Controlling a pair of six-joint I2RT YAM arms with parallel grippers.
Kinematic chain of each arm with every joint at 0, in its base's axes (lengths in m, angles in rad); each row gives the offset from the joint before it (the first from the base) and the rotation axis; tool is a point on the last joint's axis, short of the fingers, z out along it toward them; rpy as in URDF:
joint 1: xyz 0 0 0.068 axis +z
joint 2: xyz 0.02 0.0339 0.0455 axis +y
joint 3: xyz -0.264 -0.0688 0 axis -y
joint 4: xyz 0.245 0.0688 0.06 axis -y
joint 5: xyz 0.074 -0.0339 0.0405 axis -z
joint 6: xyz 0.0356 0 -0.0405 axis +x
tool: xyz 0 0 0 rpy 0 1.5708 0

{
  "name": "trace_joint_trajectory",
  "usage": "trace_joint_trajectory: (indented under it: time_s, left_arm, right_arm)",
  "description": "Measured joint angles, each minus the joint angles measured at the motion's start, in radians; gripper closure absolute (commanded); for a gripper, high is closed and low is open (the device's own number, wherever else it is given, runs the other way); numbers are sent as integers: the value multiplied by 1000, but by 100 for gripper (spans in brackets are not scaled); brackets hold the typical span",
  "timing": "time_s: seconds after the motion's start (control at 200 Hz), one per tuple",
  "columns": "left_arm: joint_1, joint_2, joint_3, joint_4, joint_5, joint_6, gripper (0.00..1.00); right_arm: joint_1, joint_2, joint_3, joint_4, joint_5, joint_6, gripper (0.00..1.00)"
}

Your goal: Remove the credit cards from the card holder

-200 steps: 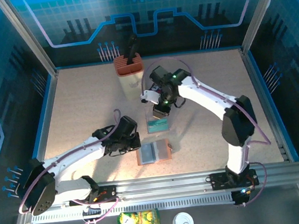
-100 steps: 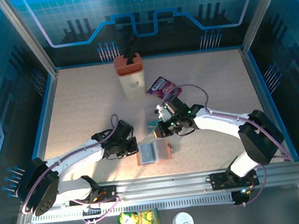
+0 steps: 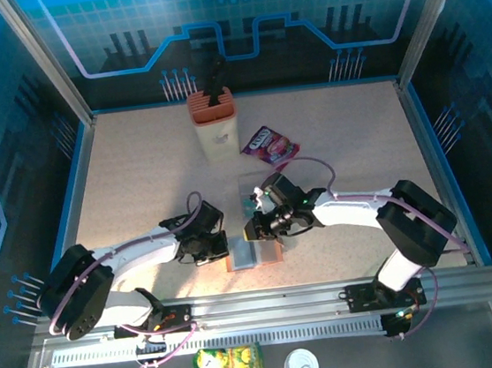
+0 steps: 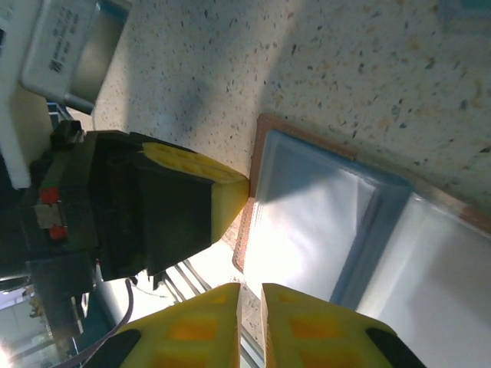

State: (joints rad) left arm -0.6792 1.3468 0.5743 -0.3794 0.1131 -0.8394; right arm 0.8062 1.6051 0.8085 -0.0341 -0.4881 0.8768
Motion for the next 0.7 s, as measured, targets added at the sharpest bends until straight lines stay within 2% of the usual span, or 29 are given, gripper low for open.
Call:
trace_joint_trajectory:
  time_s: [0.24,0.5,0.7]
  left_arm:
    - [2,3,0,5,1,0,100]
    - [2,3,1,3,0,0,100]
    - [2,8,3,3,0,0,100]
  right_arm:
    - [34,51,37,3,-13,21,81]
    - [66,93,95,-22,-18,22,72]
    - [71,114,114,-75,-14,14,71]
